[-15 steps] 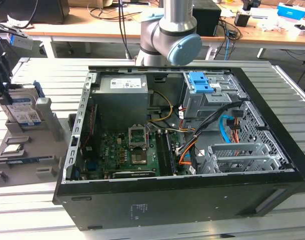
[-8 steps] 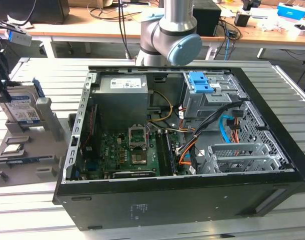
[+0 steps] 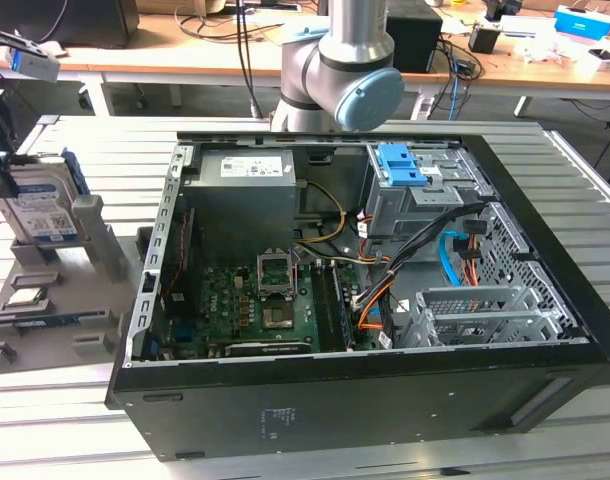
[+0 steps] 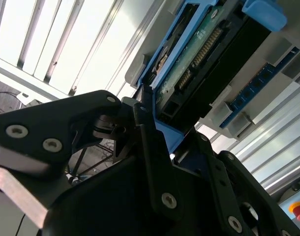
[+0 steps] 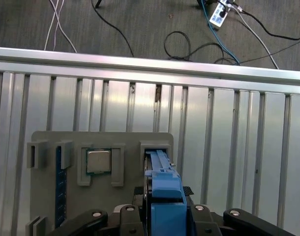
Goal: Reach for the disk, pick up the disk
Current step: 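Pick up the disk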
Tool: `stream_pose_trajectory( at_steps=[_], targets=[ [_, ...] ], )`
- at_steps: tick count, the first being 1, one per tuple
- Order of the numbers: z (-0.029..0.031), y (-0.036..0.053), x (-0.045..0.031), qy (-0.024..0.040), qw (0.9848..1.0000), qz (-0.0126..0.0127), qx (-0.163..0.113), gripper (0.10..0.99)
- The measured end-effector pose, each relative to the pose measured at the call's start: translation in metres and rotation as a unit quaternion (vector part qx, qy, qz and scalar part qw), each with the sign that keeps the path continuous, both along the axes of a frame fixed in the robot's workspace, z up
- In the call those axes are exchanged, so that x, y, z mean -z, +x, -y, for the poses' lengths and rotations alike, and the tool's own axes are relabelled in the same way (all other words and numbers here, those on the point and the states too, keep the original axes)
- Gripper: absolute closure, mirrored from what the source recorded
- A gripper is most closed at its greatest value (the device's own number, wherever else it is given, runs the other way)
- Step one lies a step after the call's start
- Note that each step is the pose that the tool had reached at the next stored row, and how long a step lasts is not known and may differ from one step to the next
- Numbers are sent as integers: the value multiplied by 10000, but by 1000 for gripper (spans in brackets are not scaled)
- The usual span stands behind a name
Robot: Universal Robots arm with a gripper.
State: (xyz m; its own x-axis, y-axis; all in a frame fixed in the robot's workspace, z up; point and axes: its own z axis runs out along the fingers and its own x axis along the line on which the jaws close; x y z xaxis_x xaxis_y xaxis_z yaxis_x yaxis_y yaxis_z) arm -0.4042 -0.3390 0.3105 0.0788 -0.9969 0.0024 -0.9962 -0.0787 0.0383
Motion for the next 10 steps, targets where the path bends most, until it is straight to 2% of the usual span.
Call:
stream_pose_trajectory(
  at_steps=[10],
  targets=[
    [-6, 0, -113, 0, 10000, 0, 0, 718]
  ],
)
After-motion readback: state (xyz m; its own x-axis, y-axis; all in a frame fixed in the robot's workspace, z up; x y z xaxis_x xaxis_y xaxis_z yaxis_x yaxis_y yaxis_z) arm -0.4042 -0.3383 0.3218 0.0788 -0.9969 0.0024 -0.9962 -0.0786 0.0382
